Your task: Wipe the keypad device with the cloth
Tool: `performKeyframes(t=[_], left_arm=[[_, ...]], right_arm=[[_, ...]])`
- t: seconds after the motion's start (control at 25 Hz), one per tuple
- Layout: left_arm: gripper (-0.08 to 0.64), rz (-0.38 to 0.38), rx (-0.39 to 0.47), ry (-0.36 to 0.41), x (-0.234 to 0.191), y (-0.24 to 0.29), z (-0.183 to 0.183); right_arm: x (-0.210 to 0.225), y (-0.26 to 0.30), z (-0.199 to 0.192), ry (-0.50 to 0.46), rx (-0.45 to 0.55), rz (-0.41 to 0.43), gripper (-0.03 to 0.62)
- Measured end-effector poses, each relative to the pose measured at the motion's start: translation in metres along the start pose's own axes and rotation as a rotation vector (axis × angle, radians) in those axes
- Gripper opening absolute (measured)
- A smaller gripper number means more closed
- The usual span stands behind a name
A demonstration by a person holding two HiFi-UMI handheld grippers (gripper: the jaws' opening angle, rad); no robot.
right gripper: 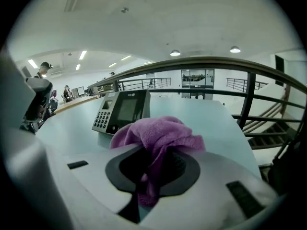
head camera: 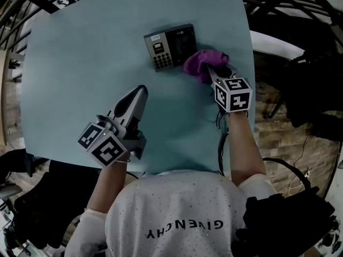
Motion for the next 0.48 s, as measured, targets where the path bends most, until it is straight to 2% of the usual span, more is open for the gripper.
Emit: performKeyframes(t=[0.16,0.36,0.48], left_arm=[[0.0,0.073,0.055,0.031,0.035,-0.013,0.009],[0.0,0.119,0.046,0.111,0.077,-0.029,0.011],[0.0,0.17,0.045,0.116,0.088,-0.041,0.008]], right_arm=[[0.012,-0.004,0.033,-0.013,0.039,0.027,0.057],[0.02,0.006,0.081,-0.002,0.114,0.051,0.057],[0.02,0.01,0.107,0.016,0.186,0.063,0.057]])
Point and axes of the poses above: the fingertips, and each gripper's own axes: y forward along the fingers, x to its right, z out of its top, the point moved 2 cm from there along -y, backward along the fingers, and after that the axes turned 13 degrees about -z, right-handed, at the moved point
